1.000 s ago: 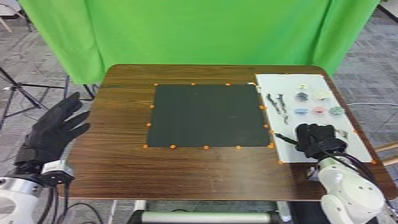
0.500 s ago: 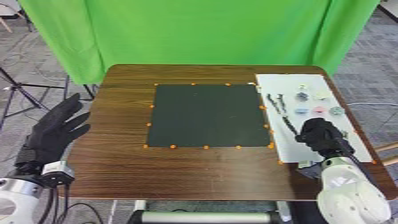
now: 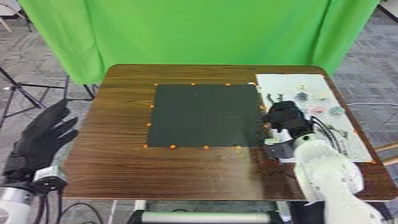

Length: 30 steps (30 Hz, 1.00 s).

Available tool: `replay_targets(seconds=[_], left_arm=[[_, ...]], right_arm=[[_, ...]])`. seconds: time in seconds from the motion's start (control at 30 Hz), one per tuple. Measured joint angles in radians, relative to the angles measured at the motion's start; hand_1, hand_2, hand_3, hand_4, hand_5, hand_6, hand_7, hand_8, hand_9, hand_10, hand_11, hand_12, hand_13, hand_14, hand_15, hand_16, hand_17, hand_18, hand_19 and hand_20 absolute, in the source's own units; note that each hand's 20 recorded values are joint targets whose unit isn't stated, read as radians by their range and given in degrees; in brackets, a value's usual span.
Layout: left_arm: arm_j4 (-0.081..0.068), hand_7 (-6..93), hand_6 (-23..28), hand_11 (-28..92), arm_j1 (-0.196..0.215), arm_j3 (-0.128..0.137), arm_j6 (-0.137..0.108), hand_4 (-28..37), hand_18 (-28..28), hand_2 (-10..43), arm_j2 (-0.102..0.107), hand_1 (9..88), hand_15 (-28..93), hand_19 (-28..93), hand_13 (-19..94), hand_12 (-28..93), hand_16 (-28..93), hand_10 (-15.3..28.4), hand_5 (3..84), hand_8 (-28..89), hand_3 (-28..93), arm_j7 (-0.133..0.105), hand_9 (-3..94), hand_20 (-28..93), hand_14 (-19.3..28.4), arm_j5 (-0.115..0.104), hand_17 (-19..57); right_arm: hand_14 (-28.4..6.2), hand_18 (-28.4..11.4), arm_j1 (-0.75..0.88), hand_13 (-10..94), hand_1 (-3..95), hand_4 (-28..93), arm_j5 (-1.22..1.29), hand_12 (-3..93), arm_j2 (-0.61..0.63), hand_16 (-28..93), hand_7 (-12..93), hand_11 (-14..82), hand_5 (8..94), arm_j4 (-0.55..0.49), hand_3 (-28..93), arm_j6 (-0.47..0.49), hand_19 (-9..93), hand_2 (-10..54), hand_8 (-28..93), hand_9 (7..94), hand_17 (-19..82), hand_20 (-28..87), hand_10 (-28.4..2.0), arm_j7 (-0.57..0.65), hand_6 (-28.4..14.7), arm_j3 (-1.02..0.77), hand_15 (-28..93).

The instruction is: Arrange flowers

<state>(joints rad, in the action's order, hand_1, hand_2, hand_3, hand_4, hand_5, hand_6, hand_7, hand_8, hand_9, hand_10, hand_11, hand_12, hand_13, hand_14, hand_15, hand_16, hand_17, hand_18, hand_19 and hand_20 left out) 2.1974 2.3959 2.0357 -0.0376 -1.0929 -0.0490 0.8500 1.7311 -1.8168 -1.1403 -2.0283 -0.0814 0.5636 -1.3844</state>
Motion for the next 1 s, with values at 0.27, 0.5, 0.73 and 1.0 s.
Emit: replay_targets(seconds=[0.27,0.5,0.73,1.0], left_arm=[[0.009,19.2,0.7,11,0.084,0.03,-0.021,-28.3,18.6,-6.0,-0.023,22.9,17,38,13,20,5,8.3,20.6,-10,70,-0.011,16.5,8,10.9,0.003,-10.0],[0.015,19.0,0.7,11,0.092,0.038,-0.018,-28.3,18.6,-6.2,-0.03,22.7,17,38,13,19,5,8.2,20.6,-10,70,-0.01,16.5,8,10.9,0.004,-10.0],[0.017,18.7,0.8,11,0.088,0.039,-0.01,-28.3,18.6,-6.1,-0.028,22.7,17,38,13,20,6,8.2,20.7,-9,70,-0.008,16.6,8,10.9,0.004,-10.1],[0.017,18.7,0.9,11,0.076,0.037,0.0,-28.3,18.6,-6.0,-0.021,22.8,17,38,13,20,6,8.3,20.8,-9,70,0.003,16.5,8,11.1,0.004,-10.2]], right_arm=[[-9.7,-22.6,-0.134,68,39.0,-16,-0.414,64.6,-0.13,35,64,51.0,65.1,0.027,87,0.05,80,-9.5,24,75.7,24,53,-7.9,-0.014,1.4,0.231,85],[-9.9,-22.6,-0.202,68,38.9,-16,-0.594,64.3,-0.176,36,64,51.3,65.2,0.063,87,0.153,80,-9.5,24,75.5,24,52,-8.2,-0.057,1.3,0.382,85],[-10.2,-22.7,-0.205,68,39.5,-17,-0.779,64.2,-0.191,36,64,51.5,64.7,0.096,86,0.214,80,-9.5,25,75.2,24,52,-8.7,-0.108,1.2,0.457,85],[-10.2,-22.8,-0.212,67,41.8,-18,-0.804,63.5,-0.224,36,64,51.7,64.3,0.166,84,0.285,80,-9.5,24,74.4,24,52,-8.7,-0.11,1.0,0.521,85]])
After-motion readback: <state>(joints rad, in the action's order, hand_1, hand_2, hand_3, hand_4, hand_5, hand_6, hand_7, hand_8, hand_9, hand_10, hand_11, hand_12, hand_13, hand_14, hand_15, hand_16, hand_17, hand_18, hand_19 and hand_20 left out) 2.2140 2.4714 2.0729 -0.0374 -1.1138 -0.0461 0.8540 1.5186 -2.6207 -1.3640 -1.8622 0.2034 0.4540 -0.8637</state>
